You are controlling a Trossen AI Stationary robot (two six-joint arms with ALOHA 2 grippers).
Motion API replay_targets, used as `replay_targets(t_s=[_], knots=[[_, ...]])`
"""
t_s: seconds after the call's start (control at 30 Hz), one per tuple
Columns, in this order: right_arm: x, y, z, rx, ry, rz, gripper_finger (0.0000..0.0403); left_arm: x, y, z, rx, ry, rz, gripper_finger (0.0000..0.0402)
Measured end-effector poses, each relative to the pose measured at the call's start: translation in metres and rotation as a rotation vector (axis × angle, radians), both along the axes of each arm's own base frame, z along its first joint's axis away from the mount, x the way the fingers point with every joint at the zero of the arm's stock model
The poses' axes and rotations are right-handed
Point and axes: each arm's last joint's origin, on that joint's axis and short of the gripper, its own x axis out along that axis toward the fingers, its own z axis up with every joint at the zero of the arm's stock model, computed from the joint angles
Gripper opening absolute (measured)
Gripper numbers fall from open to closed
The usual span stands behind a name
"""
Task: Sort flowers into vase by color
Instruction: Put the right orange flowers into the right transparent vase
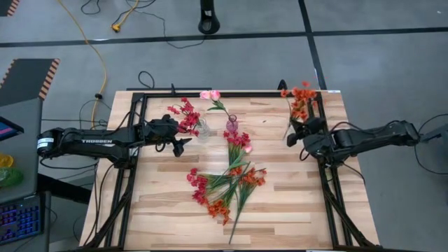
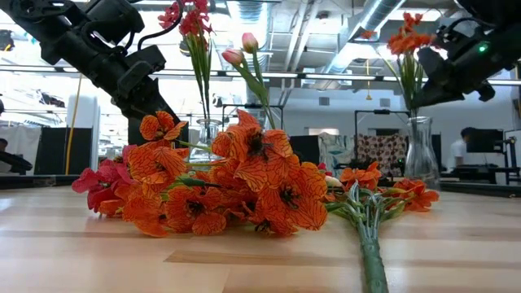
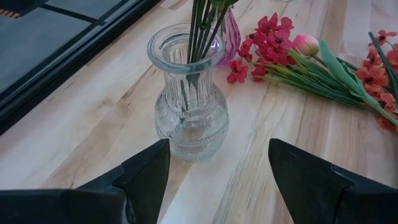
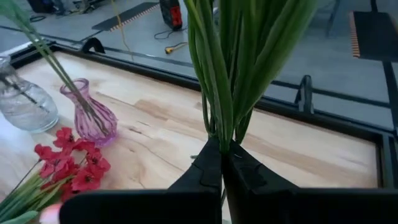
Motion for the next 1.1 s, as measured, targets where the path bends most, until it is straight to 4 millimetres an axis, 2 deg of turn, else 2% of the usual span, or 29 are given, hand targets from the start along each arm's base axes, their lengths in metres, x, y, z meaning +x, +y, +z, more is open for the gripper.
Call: replay_targets(t_s=[0.53, 0.83, 1.1], knots=[[0.022, -0.010, -0.010, -0.011, 0.063, -0.089, 0.0029, 0.000, 0.000, 0.000, -0.001, 0.000, 0.000, 0.0258], [0.022, -0.010, -0.011, -0.010, 0.070, -0.091, 0.0052, 0.000, 0.000, 0.000, -0.001, 0.000, 0.000, 0.0258], [0.023, -0.010, -0.012, 0.024, 0.072, -0.056, 0.0055, 0.000, 0.000, 0.000, -0.001, 0.000, 0.000, 0.0258]])
